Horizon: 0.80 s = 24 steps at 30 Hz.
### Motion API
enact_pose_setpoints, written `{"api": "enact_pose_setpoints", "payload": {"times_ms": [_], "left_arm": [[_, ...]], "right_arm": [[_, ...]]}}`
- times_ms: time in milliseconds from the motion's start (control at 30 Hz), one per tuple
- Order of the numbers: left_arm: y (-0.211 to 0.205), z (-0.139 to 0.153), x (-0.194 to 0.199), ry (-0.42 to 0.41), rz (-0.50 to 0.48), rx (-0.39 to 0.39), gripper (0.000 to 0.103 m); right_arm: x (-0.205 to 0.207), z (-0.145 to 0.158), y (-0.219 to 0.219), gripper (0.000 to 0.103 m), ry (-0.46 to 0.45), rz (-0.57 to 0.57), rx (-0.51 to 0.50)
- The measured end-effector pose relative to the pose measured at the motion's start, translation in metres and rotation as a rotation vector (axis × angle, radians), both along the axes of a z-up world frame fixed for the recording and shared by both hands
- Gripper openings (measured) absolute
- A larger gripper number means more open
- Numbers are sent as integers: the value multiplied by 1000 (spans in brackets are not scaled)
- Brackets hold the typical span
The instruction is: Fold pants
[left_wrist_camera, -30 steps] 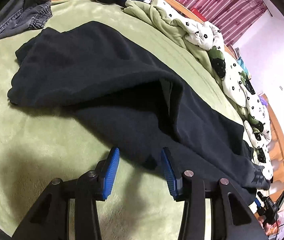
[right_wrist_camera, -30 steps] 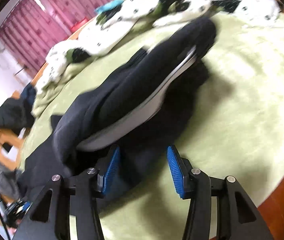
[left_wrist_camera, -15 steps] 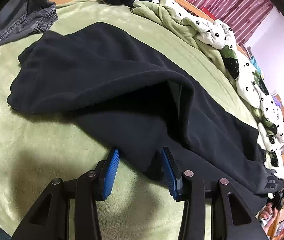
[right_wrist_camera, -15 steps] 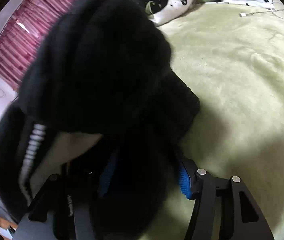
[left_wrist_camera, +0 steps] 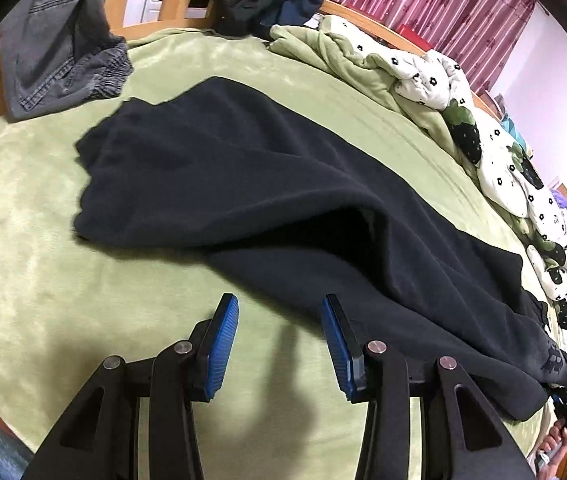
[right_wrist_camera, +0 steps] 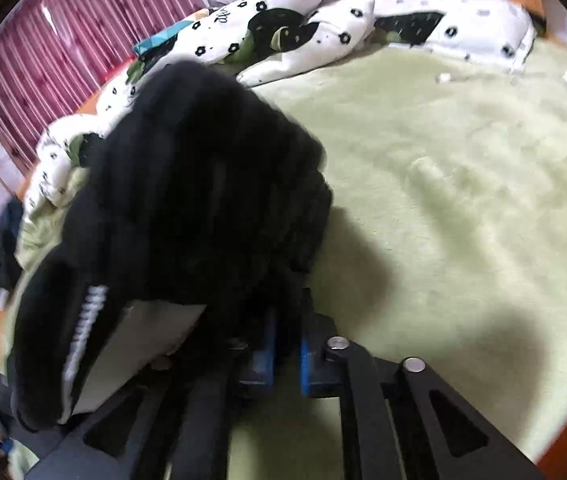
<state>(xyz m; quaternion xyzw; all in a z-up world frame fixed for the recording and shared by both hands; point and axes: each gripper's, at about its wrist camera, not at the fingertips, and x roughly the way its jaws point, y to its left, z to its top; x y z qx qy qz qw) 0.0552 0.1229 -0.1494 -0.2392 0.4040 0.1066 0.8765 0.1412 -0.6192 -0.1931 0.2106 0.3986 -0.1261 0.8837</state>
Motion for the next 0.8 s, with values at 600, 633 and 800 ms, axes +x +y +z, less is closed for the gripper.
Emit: {"api": "enact_pose_setpoints", "payload": {"times_ms": [600, 633, 800], "left_arm": [[70, -19, 25, 57, -42, 342, 55], [73, -17, 28, 39, -38, 325, 39], [94, 5, 52, -33, 6, 282, 26]], "right_arm": [[-12, 39, 97, 51, -61, 145, 234], [-8, 39, 103, 45, -67, 156, 247], [37, 46, 139, 11, -96, 206, 172]]}}
